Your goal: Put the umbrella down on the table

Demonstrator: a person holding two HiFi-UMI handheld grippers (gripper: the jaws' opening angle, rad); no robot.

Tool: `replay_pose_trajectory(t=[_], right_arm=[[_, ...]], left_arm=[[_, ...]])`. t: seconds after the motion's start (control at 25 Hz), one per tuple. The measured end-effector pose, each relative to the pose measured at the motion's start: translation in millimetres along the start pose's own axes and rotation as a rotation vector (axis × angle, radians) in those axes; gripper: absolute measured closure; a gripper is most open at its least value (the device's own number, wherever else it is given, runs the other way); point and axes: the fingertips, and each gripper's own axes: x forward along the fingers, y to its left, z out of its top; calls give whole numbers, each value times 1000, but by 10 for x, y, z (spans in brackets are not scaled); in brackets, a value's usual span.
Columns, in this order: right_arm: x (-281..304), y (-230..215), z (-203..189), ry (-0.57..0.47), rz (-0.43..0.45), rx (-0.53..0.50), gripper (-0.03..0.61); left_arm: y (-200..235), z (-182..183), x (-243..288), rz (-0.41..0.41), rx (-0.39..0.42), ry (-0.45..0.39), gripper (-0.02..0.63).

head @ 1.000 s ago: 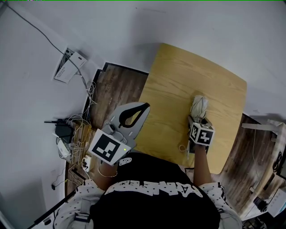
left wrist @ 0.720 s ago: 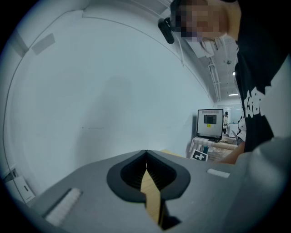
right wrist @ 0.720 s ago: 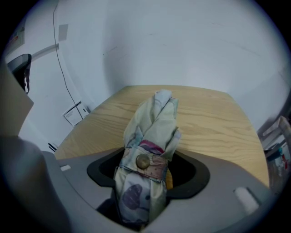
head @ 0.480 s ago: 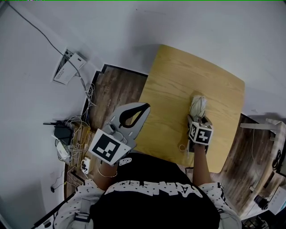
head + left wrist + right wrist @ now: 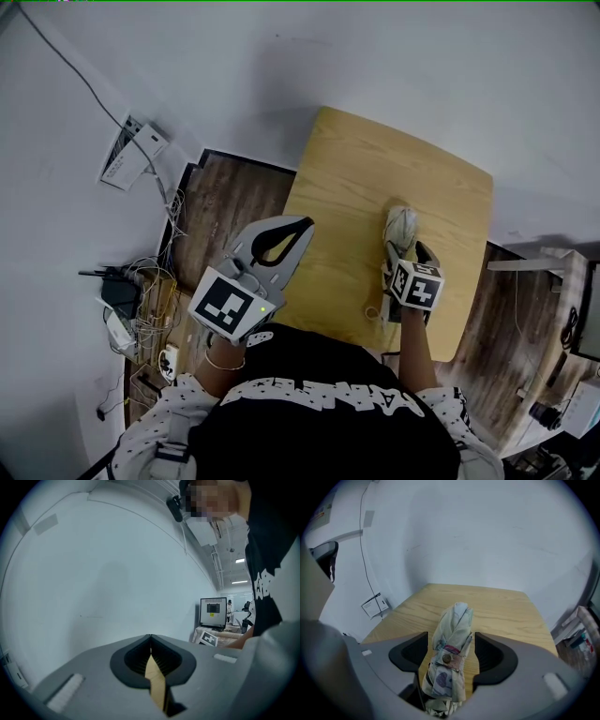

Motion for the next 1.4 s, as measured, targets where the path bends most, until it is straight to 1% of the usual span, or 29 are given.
replay_pose_trajectory(t=[0.16, 0.32, 0.48, 0.52, 0.6, 0.64, 0.68, 0.8, 1.04, 1.4], right_arm=[[-155, 1, 174, -59, -11, 6, 279], [-305, -4, 328, -115, -16, 17, 308], [-483, -33, 468, -191, -22, 39, 345], [-533, -45, 505, -213, -26, 47, 362], [-623, -89, 557, -251, -40, 63, 416], [-659, -124, 569, -265, -52, 71, 464], [-690, -165, 576, -276, -65, 78, 496], [-800, -266, 609, -315, -90, 107, 563], [-1044, -310, 679, -386, -68, 158, 566], [-1456, -189, 878, -500, -15, 144, 566]], left_arm=[[-17, 84, 38, -16, 6, -16, 612], [-52, 151, 112, -35, 34, -72, 612], [-131, 193, 211, -61, 40, -63, 612], [-154, 208, 237, -71, 42, -63, 612], [-209, 228, 292, -91, 51, -63, 612], [-241, 236, 323, -101, 56, -63, 612], [-274, 246, 356, -110, 60, -63, 612], [-356, 287, 429, -134, 70, -65, 612], [-454, 327, 478, -170, 82, -65, 612], [-550, 335, 489, -204, 91, -66, 612]])
